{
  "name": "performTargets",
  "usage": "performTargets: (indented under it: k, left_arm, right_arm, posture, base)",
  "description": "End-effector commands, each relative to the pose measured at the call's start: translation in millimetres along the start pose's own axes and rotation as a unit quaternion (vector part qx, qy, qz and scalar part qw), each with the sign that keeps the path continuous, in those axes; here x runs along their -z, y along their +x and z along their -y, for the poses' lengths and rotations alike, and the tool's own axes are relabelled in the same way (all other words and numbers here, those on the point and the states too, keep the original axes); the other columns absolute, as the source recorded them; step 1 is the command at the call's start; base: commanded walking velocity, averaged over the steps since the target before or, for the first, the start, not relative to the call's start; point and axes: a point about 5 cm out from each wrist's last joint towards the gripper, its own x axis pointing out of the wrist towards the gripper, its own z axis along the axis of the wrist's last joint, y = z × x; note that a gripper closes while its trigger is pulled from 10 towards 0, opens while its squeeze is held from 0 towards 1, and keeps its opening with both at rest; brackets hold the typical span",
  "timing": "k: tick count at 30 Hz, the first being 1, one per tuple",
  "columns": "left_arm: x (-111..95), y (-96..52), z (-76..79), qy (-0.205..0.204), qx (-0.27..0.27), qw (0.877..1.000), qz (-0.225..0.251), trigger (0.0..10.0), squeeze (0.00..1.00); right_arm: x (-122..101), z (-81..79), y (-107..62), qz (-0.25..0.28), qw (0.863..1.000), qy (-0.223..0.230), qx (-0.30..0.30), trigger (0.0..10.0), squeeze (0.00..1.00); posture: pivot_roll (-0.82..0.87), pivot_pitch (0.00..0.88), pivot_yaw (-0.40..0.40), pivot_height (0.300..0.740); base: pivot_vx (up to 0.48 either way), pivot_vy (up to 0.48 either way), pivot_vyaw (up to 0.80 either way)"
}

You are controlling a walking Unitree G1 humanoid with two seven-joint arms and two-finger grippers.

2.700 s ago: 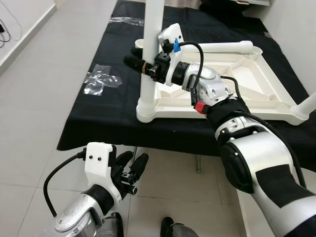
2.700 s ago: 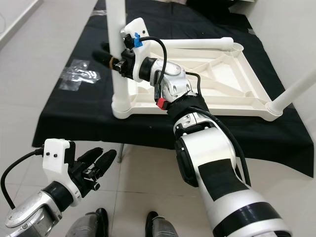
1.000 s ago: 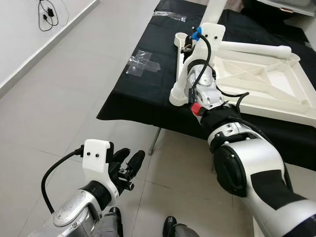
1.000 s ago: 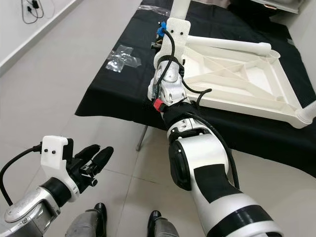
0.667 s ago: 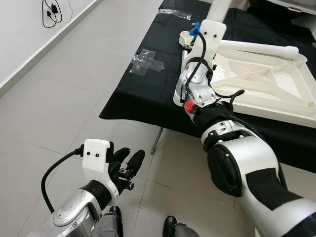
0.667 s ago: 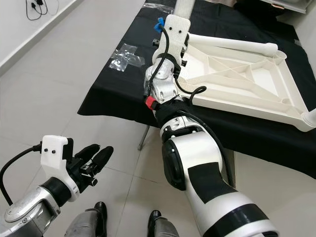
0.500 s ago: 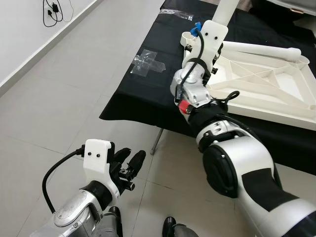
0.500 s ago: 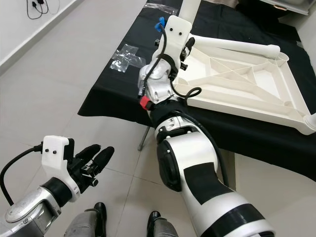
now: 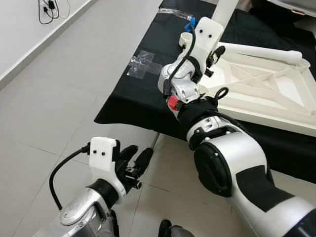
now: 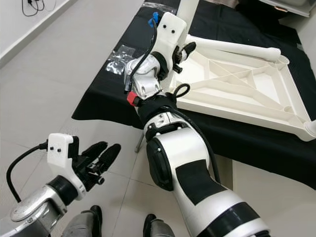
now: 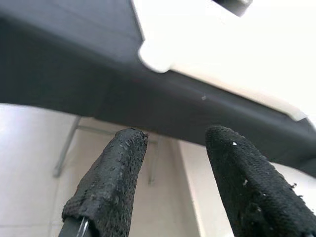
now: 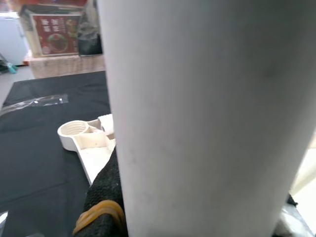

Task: Building children table

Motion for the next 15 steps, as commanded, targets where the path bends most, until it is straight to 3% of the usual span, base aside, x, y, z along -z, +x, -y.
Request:
performTargets:
  k: [1,7,15]
  left_arm:
    - [1,-2.4,7.6,0.002,0.019,1.000,0.000,10.0,0.00]
    - [3,-3.3,6.4,0.003,0.012,1.000,-0.004,10.0,0.00]
    - [5,-4.3,1.0,0.012,0.007,1.000,-0.012,10.0,0.00]
  right_arm:
    - [38,21.0,8.5,-0.085,0.994,-0.037,0.063,10.0,0.00]
    - [38,22.7,8.5,-0.088,0.993,-0.025,0.078,10.0,0.00]
    - [48,43.9,24.1,-0.117,0.984,0.016,0.135,10.0,0.00]
  posture:
    - [0.20,0.269,-0.164,0.740]
    - [0.21,0.267,-0.164,0.740]
    - [0.21,0.264,-0.145,0.740]
  base:
    - [0.000,0.000,0.00]
    - [0.000,0.000,0.00]
    - [0.000,0.000,0.00]
